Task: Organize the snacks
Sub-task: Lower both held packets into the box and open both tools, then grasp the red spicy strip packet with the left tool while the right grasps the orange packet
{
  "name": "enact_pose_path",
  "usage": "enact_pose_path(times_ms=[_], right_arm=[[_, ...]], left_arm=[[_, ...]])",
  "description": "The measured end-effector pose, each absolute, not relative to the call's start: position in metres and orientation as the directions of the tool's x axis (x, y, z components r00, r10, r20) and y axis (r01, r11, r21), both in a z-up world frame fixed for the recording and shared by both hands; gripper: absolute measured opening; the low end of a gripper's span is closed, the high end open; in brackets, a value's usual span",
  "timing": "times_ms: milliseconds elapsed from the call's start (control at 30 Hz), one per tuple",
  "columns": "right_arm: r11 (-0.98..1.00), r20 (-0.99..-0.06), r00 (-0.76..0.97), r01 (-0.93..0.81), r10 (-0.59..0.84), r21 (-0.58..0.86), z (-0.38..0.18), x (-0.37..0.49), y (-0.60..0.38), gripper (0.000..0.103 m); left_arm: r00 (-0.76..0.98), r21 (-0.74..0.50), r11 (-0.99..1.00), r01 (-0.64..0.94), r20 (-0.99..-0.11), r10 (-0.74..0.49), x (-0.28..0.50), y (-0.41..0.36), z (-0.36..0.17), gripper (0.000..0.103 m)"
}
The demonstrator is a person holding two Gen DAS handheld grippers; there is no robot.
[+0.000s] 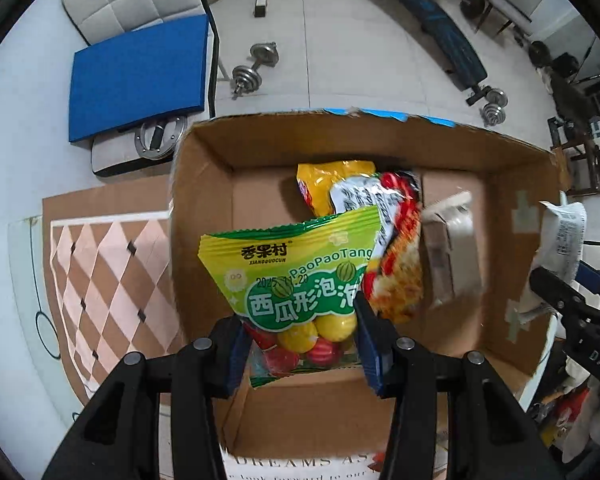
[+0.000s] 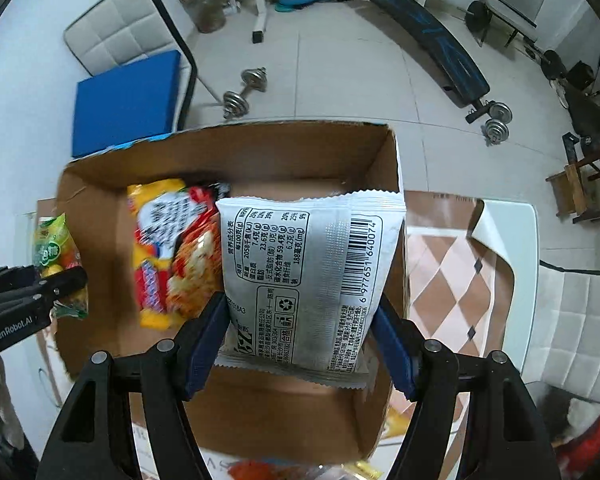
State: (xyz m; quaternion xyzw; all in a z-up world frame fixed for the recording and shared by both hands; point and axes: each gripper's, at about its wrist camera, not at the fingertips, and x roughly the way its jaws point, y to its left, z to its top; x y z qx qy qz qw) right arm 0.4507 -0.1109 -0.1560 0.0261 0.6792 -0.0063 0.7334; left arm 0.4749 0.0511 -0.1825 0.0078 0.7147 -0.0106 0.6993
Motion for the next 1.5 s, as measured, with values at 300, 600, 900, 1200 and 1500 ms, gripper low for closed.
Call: enact_pose_path(times_ms=[300,600,900,1200,1500], right_arm=[[0.996,-0.999,0.032,0.091,0.014,0.017,-0.181,0.476,-0.124,0.074],[0.993,-1.000,-0.008,0.114,0.021,0.020,-0.193,0.481,-0.128,0.089],[0.995,-1.000,-0.002,0.095,0.015,0.015,-0.186,0.466,-0.121,0.091],[0.997,-0.999,0.029,0.074,0.032,0.034,-0.170,0.430,-0.109,0.091],[0.999,-0.986,0.164,0.051,0.001,0.010,-0.131,0.377,-0.095,0.091]], left_arm=[[-0.080,0.014,1.000,0.008,-0.997,0.015,0.499,0.052,-0.208,0.045],[-0.061,-0.008,1.000,-0.027,-0.998,-0.010,0.505,0.055,-0.204,0.079],[-0.028,-0.016,1.000,-0.011,-0.999,-0.016,0.493,0.050,-0.191,0.079],[0.074,0.003,1.000,0.001,-0.997,0.003,0.455,0.044,-0.168,0.079],[0.250,0.015,1.000,-0.011,-0.968,0.018,0.402,0.038,-0.124,0.079]])
